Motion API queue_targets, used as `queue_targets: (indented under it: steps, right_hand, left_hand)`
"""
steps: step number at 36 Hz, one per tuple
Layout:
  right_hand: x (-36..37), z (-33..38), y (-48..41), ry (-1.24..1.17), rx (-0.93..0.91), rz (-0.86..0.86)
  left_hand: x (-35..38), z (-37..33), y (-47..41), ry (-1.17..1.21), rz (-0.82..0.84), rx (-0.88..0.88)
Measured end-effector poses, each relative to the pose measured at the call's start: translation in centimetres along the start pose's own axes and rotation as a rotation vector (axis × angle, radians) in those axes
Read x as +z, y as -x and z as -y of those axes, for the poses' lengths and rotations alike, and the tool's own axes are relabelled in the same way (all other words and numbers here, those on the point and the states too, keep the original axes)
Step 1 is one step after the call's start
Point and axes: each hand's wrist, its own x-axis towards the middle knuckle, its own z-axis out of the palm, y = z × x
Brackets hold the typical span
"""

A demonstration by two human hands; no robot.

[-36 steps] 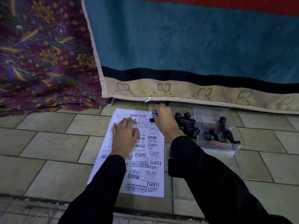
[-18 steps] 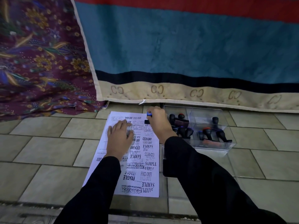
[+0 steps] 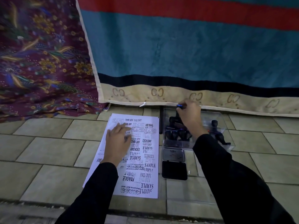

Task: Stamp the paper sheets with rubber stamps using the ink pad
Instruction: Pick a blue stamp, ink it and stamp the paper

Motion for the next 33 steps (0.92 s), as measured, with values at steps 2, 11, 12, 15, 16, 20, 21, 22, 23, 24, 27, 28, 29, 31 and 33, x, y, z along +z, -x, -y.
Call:
queue_targets:
  steps: [2,11,12,15,16,20,21,22,23,24,27,28,29,31,33]
  right_hand:
    - [0.3,-0.3,0.2,-0.004,0.037,0.046]
    - [1.8,0.4,-0.3,0.163,0.076,0.207]
    - [1.9,0.5,-0.4,0.178,0.08,0.22]
    - [2.1,0.9,-0.7,0.206,0.086,0.224]
    - [2.2,1.1,-0.8,0.215,0.09,0.221]
    - [2.7,1.5,-1.0,0.258,0.115,0.211]
    - [2.8,1.5,-0.9,0.265,0.119,0.218]
    - [2.8,1.6,-0.8,0.27,0.127,0.222]
    - [3.0,1.5,-0.7,0.272,0.135,0.219]
    - [3.1,1.4,-0.5,0.249,0.143,0.211]
    - [3.0,1.2,-0.3,0.185,0.132,0.199]
    - [2.8,1.1,-0.3,0.17,0.124,0.198]
    - [2.5,0.9,-0.3,0.15,0.115,0.187]
    - [1.4,0.5,-0.3,0.098,0.105,0.131]
    - [-0.1,-0.3,-0.6,0.098,0.096,0.062]
  left_hand:
    - [0.2,0.1,0.5,-0.017,-0.004,0.004]
    - [0.6,0.3,1.1,-0.033,0.011,-0.002]
    - [0.6,0.3,1.1,-0.033,0.011,-0.002]
    - [0.5,0.3,1.2,-0.033,0.005,-0.001]
    - [0.5,0.2,1.2,-0.034,0.003,-0.001]
    - [0.6,0.2,1.2,-0.038,0.0,0.002]
    - [0.6,0.2,1.2,-0.04,0.001,0.001]
    - [0.6,0.2,1.2,-0.042,0.002,-0.001]
    - [0.6,0.2,1.2,-0.044,0.002,-0.004]
    - [0.6,0.2,1.2,-0.045,0.001,-0.004]
    - [0.6,0.2,1.2,-0.044,0.0,0.004]
    - [0.6,0.2,1.2,-0.045,-0.001,0.005]
    - [0.6,0.3,1.2,-0.045,0.0,0.005]
    - [0.6,0.3,1.2,-0.041,-0.003,-0.001]
    - [0.6,0.2,1.3,-0.04,-0.004,-0.003]
